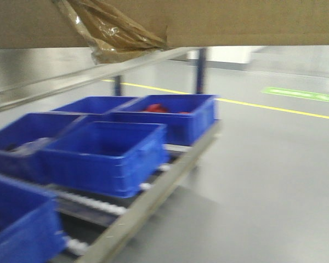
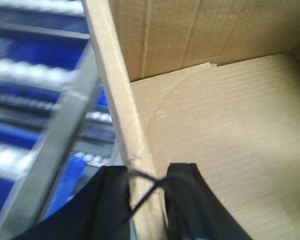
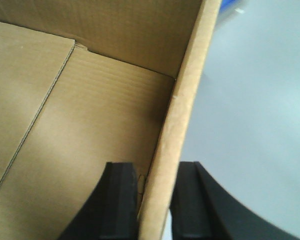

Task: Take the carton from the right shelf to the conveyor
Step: 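Hold the carton with both grippers while driving toward the red conveyor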

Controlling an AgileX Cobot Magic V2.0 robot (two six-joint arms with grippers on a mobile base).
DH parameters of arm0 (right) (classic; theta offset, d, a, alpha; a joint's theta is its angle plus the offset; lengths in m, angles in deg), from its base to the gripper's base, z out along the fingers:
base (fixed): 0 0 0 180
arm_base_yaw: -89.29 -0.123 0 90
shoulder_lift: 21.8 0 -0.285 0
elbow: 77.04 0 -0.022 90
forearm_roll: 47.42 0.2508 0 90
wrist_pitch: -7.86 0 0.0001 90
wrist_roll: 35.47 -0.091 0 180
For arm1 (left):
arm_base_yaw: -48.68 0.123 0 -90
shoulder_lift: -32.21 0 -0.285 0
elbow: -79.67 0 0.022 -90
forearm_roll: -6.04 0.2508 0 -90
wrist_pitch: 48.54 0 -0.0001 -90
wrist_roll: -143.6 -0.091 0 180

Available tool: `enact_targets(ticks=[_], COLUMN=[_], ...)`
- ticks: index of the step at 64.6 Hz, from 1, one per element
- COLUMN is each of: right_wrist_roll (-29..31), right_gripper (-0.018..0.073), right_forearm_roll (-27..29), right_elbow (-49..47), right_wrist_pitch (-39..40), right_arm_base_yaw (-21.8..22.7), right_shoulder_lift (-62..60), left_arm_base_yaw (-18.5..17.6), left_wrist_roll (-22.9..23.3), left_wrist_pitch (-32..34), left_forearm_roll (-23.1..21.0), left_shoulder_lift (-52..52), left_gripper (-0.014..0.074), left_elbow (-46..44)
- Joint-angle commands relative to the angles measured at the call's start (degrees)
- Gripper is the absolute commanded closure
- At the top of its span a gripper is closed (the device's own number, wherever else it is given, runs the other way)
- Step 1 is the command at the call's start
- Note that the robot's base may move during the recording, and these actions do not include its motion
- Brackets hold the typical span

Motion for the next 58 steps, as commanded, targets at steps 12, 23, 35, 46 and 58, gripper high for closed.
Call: enact_targets(ticks=[12,23,35,46,58], right_wrist_roll=[0.67,0.67,0.67,0.67,0.67], right_gripper=[0.0626,0.0626,0.0626,0.0626,0.0626], right_forearm_roll=[0.84,0.84,0.84,0.84,0.84], right_elbow=[-0.10,-0.10,-0.10,-0.10,-0.10], right_wrist_pitch=[2.56,2.56,2.56,2.56,2.56], right_arm_base_yaw=[-0.14,-0.14,-0.14,-0.14,-0.14], right_shoulder_lift=[-0.16,-0.16,-0.16,-0.16,-0.16], left_arm_base_yaw=[-0.81,-0.81,-0.81,-0.81,-0.81], left_wrist_roll=[-1.21,-1.21,-1.21,-1.21,-1.21], left_wrist_pitch=[3.35,3.35,3.35,3.35,3.35], left_forearm_roll=[-3.30,-3.30,-3.30,-3.30,-3.30], left_shoulder_lift=[-0.46,-0.46,-0.46,-0.46,-0.46], left_gripper=[0.0606,0.0606,0.0606,0.0606,0.0606], left_elbow=[-0.69,-0.69,-0.69,-0.69,-0.69])
